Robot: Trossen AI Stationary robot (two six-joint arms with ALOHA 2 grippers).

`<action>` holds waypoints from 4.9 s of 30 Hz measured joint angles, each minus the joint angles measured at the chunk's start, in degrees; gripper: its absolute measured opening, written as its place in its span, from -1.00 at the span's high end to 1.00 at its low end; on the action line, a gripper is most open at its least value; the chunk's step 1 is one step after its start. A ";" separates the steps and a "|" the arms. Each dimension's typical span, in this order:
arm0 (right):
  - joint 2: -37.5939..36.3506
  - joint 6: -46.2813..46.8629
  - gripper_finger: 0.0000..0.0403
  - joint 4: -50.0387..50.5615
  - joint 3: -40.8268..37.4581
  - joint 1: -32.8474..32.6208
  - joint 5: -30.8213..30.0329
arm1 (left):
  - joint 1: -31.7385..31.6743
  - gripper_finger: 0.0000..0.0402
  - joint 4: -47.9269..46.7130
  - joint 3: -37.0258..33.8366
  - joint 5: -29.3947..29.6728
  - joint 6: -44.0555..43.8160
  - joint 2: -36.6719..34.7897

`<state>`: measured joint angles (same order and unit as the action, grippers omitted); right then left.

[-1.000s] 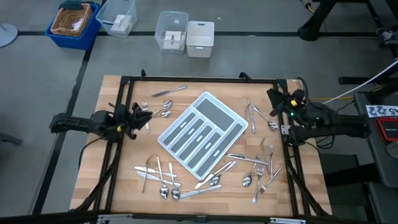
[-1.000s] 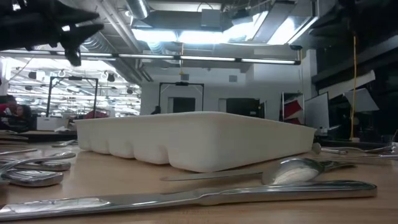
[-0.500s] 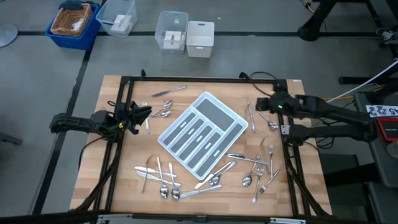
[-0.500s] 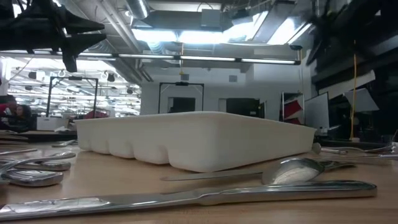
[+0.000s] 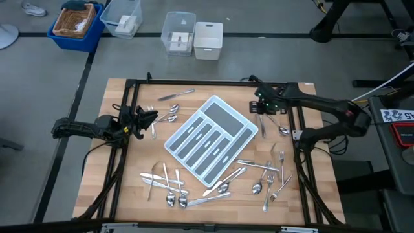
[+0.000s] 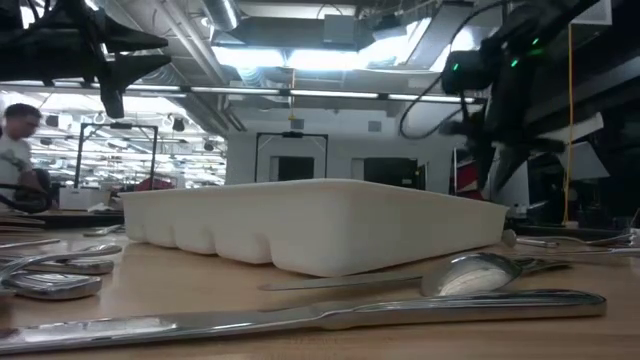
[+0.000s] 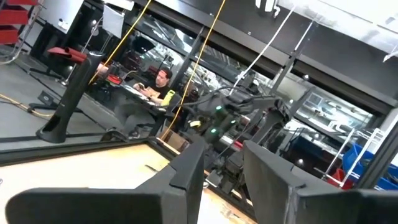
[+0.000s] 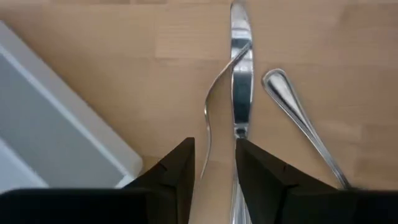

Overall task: Sort silverware
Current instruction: Put the silver fork into the white cutlery tray

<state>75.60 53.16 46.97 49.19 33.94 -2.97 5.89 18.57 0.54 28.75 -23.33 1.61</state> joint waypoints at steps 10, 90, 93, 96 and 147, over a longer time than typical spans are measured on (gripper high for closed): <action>9.22 -1.43 0.41 -6.94 0.00 0.62 1.55 | 0.00 0.50 -0.50 0.00 0.01 0.05 0.00; 31.97 3.32 0.97 -34.20 29.05 -30.86 2.53 | 0.00 0.50 -12.15 0.02 1.25 -6.58 0.00; 33.39 5.42 0.97 -33.59 29.05 -32.77 2.66 | -0.01 0.50 -12.18 0.02 1.22 -6.81 0.00; 33.48 5.87 0.97 -32.19 29.05 -34.55 2.41 | 0.00 0.50 -12.20 0.01 1.22 -8.10 0.00; 40.82 44.06 0.51 -24.31 29.05 -44.66 -21.41 | 0.00 0.50 -12.42 0.00 1.09 -5.34 0.00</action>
<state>116.42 97.22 22.66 78.24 -10.72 -24.38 5.89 6.15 0.54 29.85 -28.67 1.60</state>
